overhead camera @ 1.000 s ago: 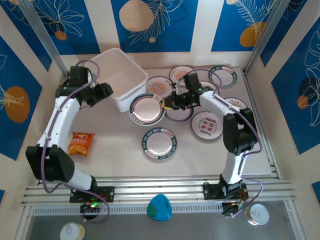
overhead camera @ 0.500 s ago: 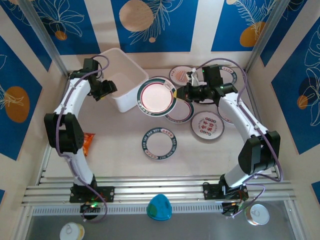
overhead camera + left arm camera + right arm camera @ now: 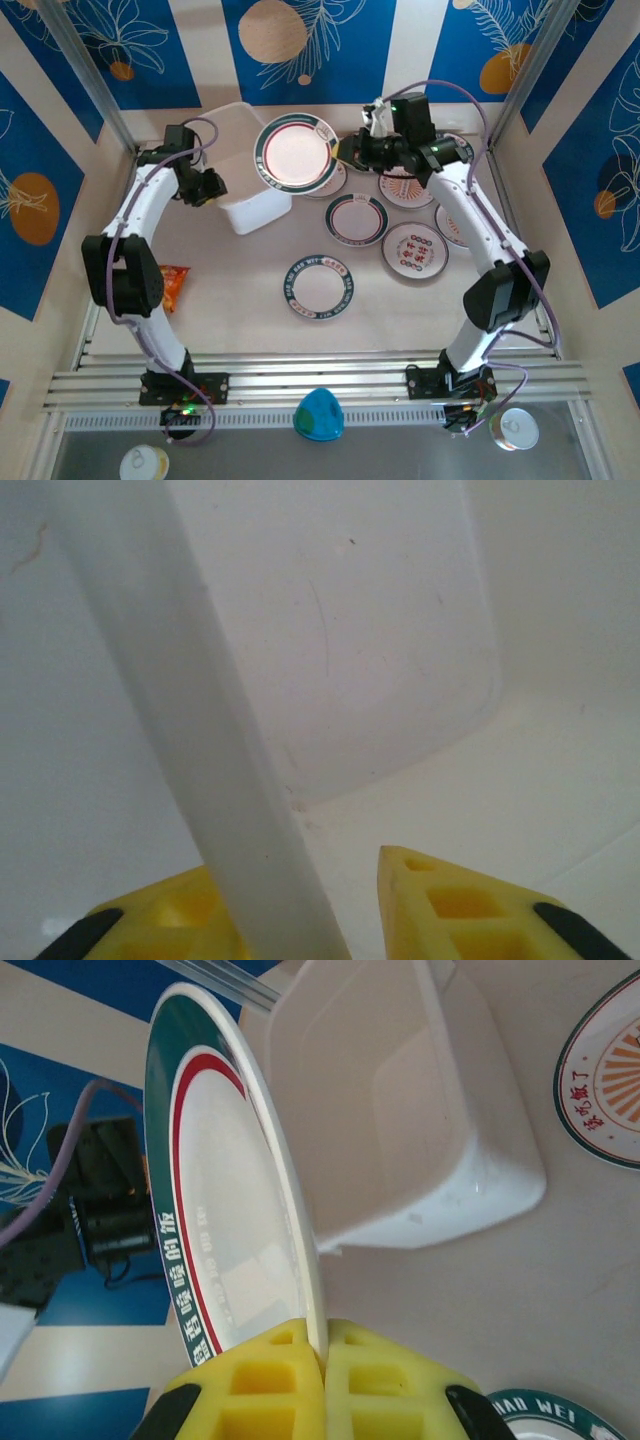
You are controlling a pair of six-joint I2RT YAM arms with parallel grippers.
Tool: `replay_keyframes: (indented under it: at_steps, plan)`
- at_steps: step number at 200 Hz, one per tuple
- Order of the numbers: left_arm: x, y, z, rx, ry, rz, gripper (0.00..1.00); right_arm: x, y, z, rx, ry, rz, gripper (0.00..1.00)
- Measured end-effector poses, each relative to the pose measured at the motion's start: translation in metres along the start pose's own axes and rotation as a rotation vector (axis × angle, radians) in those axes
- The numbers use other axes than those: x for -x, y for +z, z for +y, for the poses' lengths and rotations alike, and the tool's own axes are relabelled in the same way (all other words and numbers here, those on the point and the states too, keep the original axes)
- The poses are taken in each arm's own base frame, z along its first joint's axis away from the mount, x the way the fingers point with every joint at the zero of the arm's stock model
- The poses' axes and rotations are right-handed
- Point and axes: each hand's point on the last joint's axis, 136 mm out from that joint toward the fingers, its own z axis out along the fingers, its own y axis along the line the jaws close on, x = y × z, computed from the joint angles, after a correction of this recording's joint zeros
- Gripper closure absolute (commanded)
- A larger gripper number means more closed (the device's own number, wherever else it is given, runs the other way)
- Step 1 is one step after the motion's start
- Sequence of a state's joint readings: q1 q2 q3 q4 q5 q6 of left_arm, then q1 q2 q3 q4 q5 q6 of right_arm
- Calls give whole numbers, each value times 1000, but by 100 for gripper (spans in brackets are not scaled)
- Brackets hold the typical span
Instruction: Place the plates into the plastic bin on the countertop
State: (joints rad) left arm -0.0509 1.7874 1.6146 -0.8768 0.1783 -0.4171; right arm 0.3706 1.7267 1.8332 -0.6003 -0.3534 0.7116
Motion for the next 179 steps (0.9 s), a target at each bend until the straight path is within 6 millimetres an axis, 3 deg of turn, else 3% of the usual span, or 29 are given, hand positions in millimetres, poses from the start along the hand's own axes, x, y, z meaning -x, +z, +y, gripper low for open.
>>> replay_keyframes:
  at_steps: [84, 153, 179]
  plan:
    - [-37, -26, 23, 57, 95, 17, 78, 27, 89, 10, -60, 50, -3, 100]
    - [-65, -35, 41, 81, 144, 51, 80, 13, 149, 0, -140, 77, 9, 100]
    - [-71, -38, 45, 84, 144, 56, 70, 3, 158, -7, -190, 95, 9, 100]
